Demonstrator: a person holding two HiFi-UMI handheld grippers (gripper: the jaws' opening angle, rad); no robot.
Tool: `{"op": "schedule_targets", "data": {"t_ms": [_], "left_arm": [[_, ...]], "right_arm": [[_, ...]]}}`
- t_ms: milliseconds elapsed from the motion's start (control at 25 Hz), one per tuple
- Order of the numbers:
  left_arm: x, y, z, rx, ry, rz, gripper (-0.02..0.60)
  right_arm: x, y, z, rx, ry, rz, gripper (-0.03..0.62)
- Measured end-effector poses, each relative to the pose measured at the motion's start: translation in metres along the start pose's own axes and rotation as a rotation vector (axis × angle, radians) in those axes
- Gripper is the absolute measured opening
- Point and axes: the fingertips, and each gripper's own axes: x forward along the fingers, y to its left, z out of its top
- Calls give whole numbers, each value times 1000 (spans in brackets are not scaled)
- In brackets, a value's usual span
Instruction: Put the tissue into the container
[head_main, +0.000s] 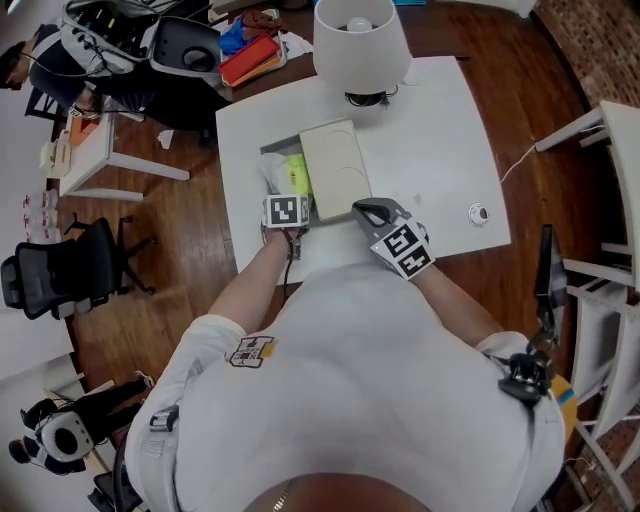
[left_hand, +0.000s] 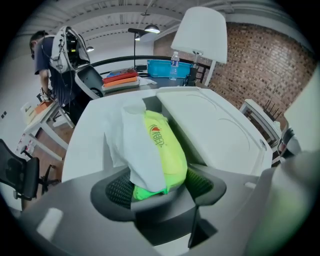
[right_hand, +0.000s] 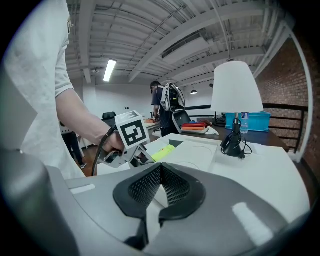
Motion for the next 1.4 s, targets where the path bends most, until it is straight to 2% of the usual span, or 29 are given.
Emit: {"op": "schedule_targets", "data": {"t_ms": [160, 440, 680, 960, 1160, 1400], "left_arm": [[3, 1, 4, -15, -11, -31, 315], [-4, -4, 5, 13, -44, -50, 319], [-15, -3, 2, 100, -61, -40, 362], [-29, -3, 6, 88, -114, -49, 370], [-54, -1, 18, 99, -174, -23, 369], [-86, 5, 27, 63, -242, 7, 369]], "right_arm": [[5, -5, 3, -1, -12, 0, 0], [2, -4, 1, 8, -13, -4, 0], [7, -2, -1, 15, -12, 6, 0], [16, 0, -4, 10, -4, 30, 0], [20, -1, -4, -4, -1, 60, 0], [21, 3, 3, -10, -11, 96, 0]]}}
